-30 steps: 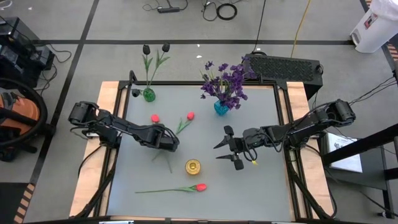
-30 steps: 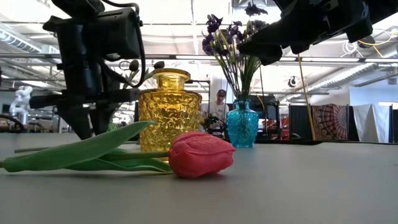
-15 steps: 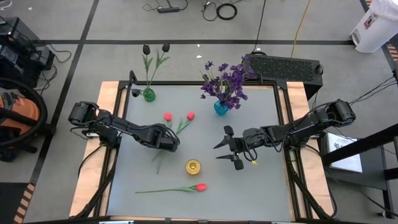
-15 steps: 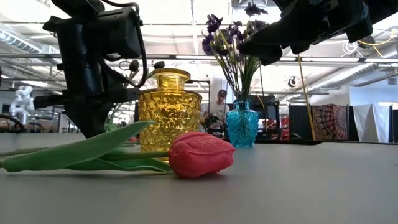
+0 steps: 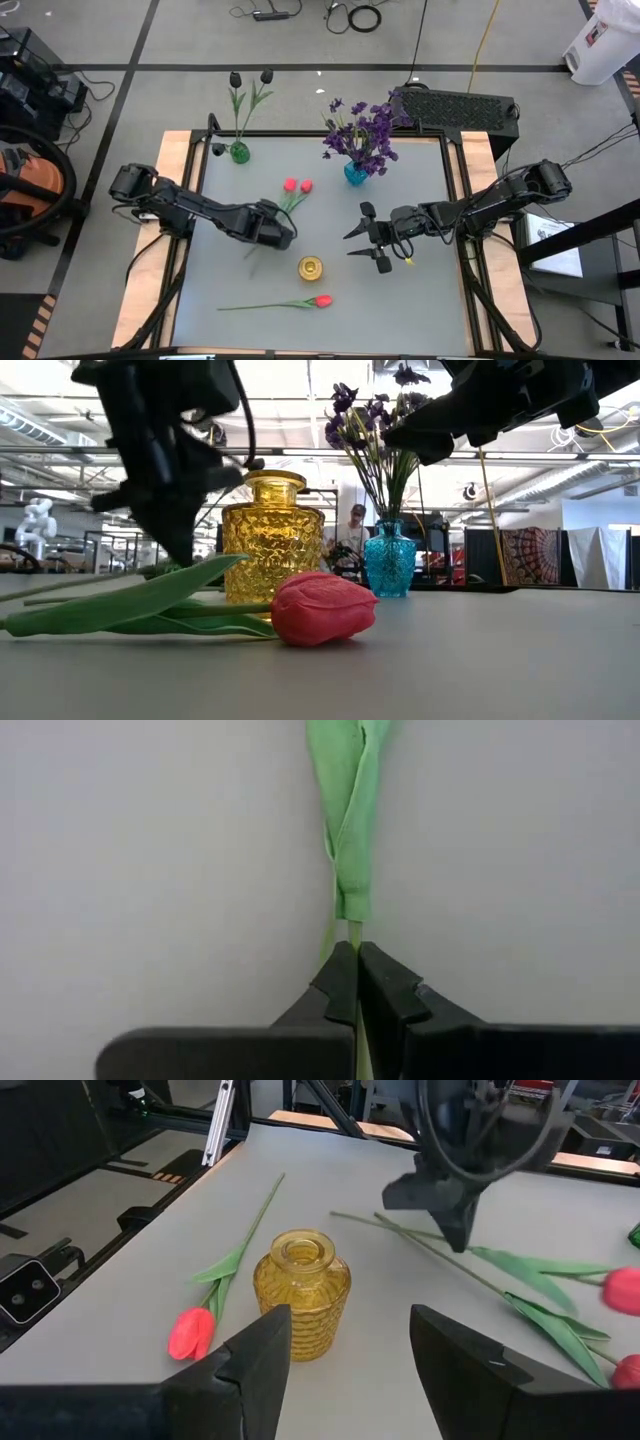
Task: Sort flowers into vase by color
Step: Put the top left pink flower into the yellow vase
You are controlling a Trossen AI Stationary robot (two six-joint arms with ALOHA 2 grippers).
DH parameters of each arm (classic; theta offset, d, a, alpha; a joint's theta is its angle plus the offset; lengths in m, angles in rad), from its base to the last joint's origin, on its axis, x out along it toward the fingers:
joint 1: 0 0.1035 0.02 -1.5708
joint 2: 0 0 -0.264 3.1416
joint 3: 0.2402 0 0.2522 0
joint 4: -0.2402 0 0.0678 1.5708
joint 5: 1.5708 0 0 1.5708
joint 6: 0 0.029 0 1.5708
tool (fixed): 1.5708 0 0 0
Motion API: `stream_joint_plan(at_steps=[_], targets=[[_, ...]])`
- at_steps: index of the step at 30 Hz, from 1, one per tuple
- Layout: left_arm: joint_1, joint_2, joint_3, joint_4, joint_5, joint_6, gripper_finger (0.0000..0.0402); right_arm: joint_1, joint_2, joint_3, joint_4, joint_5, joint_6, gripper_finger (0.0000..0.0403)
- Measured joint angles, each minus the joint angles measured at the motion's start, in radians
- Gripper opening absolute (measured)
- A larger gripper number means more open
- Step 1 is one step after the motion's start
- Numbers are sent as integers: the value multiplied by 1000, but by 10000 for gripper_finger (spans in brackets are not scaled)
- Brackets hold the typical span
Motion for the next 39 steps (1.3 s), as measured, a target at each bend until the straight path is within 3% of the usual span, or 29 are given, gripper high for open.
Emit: stream_joint_plan(at_steps=[8,18,28,39], targets=[[-77,-2,128,-143,-156,97,3,0,0,0,0,0,0,196],[-233,-26,233,-257,-435,196,2,0,0,0,0,0,0,196],[-367,-205,233,-464,-686,194,2,0,0,0,0,0,0,196],[-566,-352,233,-426,-913,281,2,0,0,0,0,0,0,196]])
